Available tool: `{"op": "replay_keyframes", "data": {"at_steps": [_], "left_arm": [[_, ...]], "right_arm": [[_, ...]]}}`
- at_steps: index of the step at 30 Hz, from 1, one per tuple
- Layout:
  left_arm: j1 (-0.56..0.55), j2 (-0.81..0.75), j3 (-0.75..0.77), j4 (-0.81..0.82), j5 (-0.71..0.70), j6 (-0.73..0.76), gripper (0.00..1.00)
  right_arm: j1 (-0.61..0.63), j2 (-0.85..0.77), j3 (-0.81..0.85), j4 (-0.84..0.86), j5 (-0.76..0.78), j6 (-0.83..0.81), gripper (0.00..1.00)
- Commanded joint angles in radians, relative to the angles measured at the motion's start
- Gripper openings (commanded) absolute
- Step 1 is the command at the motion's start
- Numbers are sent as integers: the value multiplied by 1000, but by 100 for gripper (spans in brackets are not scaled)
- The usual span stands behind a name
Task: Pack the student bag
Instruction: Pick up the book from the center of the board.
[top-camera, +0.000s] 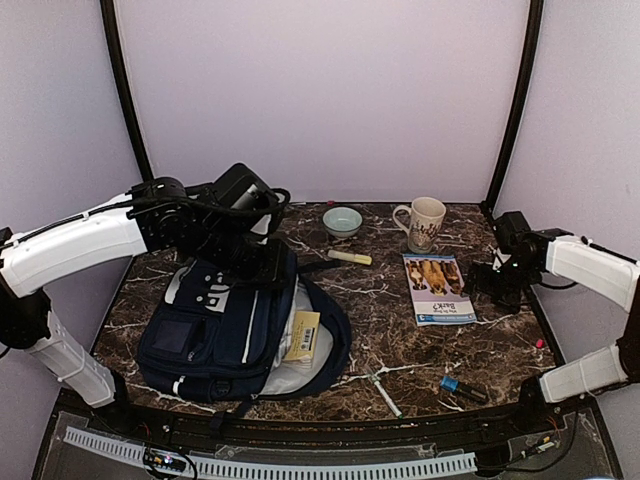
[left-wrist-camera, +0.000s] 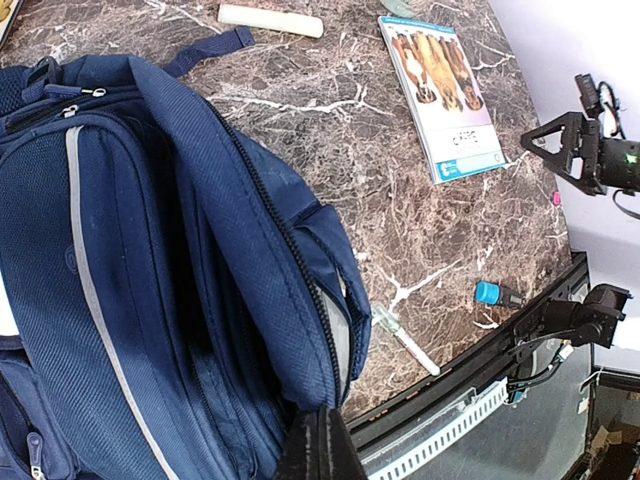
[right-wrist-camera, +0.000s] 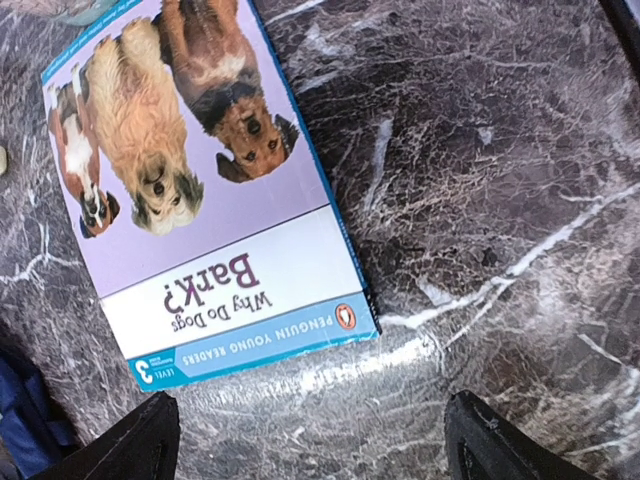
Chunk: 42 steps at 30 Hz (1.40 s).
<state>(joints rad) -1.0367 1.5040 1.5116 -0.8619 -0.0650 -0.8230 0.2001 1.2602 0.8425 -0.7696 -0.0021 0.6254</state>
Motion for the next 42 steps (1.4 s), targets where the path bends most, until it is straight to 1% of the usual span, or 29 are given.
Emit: {"op": "replay_keyframes", "data": {"at_steps": [1,6,10,15,19,22,27,32,34,37,39,42], "left_arm": [[-3,-57,3,22,-4,-10,0],[-3,-72,-3,15,-10,-18,0],[-3,-80,-5,2,-19,-17,0],[-3,-79,-9,-2,-17,-19,0],[-3,-75,-14,4,-12,-21,0],[-3,-66,-8,7,-9,-18,0],[-3,-42,9,7,-4,-12,0],[-3,-20,29,5,7,-3,0],[-3,-9,42,-1,7,3,0],[-3,4,60,-6,8,10,0],[-3,10,66,-6,8,12,0],[-3,18,67,-4,10,12,0]], "right_arm": [[-73,-12,-68,142,-148,-19,92],[-132,-19,-161,299,-252,-4,91],[-200,-32,-248,402,-341,18,87],[-237,-41,-330,490,-394,34,82],[-258,-48,-409,613,-464,65,74],[-268,-44,-441,670,-507,63,68],[-272,-40,-500,787,-561,75,63],[-273,1,-569,1005,-624,150,56],[-273,14,-589,1077,-648,181,51],[-272,21,-588,1109,-661,181,46],[-273,19,-574,1095,-655,155,42],[-274,38,-549,1061,-639,116,39]]}}
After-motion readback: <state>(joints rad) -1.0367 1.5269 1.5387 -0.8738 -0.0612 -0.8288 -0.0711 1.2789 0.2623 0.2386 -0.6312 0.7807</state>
